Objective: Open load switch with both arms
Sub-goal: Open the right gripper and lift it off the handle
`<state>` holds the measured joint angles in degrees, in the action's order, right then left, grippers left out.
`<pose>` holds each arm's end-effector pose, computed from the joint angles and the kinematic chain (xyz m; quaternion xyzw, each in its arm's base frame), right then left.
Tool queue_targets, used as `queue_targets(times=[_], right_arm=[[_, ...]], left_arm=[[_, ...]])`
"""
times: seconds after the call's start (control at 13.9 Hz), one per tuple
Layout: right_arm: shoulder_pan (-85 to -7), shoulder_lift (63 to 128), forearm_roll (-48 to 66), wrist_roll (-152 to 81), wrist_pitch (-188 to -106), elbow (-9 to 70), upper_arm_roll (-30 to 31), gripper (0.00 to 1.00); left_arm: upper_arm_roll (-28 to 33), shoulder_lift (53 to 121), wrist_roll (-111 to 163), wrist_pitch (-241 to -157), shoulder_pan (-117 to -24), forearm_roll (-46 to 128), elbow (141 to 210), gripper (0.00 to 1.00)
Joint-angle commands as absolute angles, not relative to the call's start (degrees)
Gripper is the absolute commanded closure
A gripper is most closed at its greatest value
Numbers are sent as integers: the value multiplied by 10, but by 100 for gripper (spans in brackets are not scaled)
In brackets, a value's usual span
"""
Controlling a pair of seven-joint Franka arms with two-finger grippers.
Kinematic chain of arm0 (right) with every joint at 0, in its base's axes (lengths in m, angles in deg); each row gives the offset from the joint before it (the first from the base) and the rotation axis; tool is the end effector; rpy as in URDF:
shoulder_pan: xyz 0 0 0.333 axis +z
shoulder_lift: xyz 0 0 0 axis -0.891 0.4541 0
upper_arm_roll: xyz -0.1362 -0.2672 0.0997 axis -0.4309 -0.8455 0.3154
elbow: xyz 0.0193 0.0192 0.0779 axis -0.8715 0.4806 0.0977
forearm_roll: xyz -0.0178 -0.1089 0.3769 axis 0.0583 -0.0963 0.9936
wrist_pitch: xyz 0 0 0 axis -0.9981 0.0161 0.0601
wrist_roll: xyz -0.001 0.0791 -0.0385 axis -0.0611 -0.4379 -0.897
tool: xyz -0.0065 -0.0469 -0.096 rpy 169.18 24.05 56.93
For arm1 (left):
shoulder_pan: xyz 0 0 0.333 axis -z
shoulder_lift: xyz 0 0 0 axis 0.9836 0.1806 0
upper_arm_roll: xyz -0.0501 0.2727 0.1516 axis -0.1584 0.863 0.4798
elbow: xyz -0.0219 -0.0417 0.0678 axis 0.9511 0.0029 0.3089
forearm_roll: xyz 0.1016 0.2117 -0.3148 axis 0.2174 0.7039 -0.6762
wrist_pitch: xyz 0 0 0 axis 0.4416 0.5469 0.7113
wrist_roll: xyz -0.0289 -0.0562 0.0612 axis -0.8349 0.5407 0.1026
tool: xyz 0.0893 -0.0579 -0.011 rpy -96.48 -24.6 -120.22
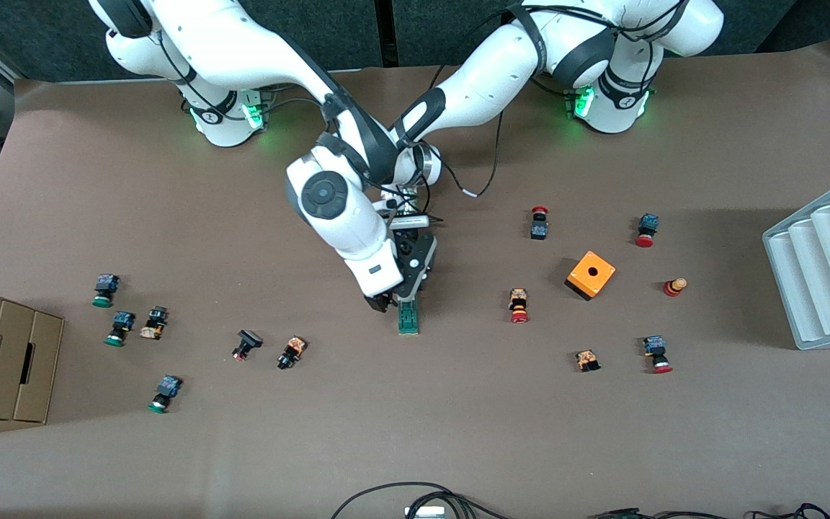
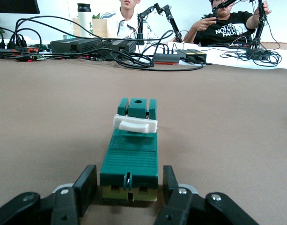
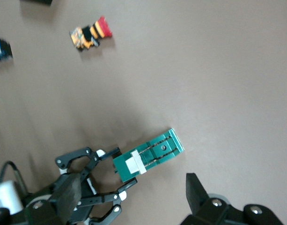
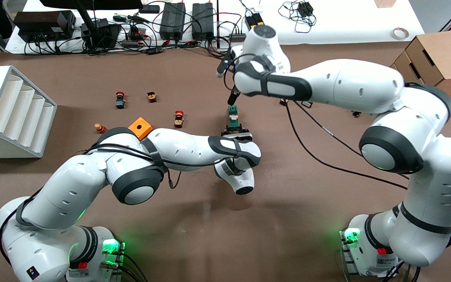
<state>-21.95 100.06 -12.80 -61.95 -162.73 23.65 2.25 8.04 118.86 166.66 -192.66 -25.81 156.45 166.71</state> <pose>0.5511 0.4364 0.3610 -0.8567 -0.4986 -0.0898 0.0971 0.3400 -0.5698 0.0560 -0.8094 -0.0468 -0.5853 0.0075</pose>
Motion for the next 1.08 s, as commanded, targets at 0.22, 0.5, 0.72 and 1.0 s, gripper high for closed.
queue_targets(times=[0.22, 0.5, 0.72, 1.0], right_arm=[[-246, 911, -112, -563, -1555, 240, 1, 0], [-301, 865, -112, -548, -1512, 240, 2, 0], [-307, 845, -112, -475, -1502, 240, 0, 0], [-330, 816, -152, -368, -1450, 236, -1, 0]], left_arm=[[74, 1204, 1686, -1956, -256, 1554, 1650, 0], [72, 1197, 1664, -1960, -260, 1549, 1654, 0], [70, 1168, 1528, -1972, -262, 1459, 1653, 0], [70, 1128, 1385, -1992, -268, 1357, 1652, 0]])
